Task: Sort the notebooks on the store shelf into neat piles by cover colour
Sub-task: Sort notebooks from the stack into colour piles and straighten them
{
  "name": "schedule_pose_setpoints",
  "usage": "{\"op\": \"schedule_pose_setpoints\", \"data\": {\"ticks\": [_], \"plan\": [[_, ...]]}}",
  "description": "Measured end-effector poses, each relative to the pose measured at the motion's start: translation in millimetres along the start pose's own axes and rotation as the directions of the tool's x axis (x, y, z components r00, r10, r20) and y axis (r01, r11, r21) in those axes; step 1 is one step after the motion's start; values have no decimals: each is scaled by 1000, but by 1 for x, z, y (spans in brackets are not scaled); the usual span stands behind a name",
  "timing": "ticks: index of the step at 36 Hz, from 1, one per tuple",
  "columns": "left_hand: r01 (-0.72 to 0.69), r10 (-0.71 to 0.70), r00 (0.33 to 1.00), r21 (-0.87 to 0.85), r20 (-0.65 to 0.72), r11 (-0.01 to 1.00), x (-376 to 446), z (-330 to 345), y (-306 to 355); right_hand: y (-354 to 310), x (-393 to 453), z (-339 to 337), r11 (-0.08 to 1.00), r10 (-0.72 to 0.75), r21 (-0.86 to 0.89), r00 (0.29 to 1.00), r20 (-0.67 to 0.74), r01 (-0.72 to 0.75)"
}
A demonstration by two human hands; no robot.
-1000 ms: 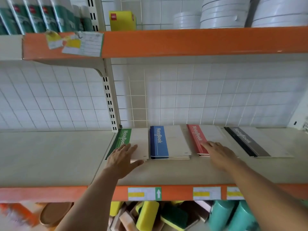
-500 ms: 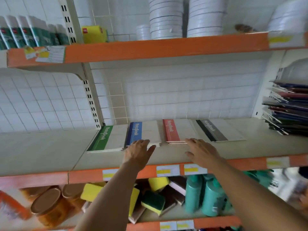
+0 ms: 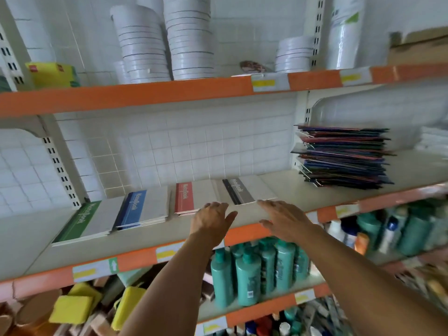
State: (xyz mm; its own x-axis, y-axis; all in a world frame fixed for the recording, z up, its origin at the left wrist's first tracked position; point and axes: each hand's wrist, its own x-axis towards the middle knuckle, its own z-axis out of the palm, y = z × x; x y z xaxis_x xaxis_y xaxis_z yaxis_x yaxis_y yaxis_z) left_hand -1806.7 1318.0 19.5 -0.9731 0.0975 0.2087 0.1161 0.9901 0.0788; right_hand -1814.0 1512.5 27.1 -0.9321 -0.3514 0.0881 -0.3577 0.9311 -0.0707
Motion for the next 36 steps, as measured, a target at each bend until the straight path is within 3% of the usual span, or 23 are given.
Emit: {"op": "schedule_pose_setpoints", "data": {"ticks": [12,19,28,36], "plan": [[-157,157,988,1,7,988,51,0,81,97,-28,-19,975,211,-75,977,-16,-212],[-223,225,974,52,-40,973,84,-7,150,176,-49,-54,943,307,-108,947,-96,-316],[-206,206,965,19,-165,978,120,-12,260,294,-57,-87,938,260,-189,950,-175,-291],[-179,180,941,28,-286,983,152,-24,324,358,-44,-112,955,163,-195,947,-277,-222]]}}
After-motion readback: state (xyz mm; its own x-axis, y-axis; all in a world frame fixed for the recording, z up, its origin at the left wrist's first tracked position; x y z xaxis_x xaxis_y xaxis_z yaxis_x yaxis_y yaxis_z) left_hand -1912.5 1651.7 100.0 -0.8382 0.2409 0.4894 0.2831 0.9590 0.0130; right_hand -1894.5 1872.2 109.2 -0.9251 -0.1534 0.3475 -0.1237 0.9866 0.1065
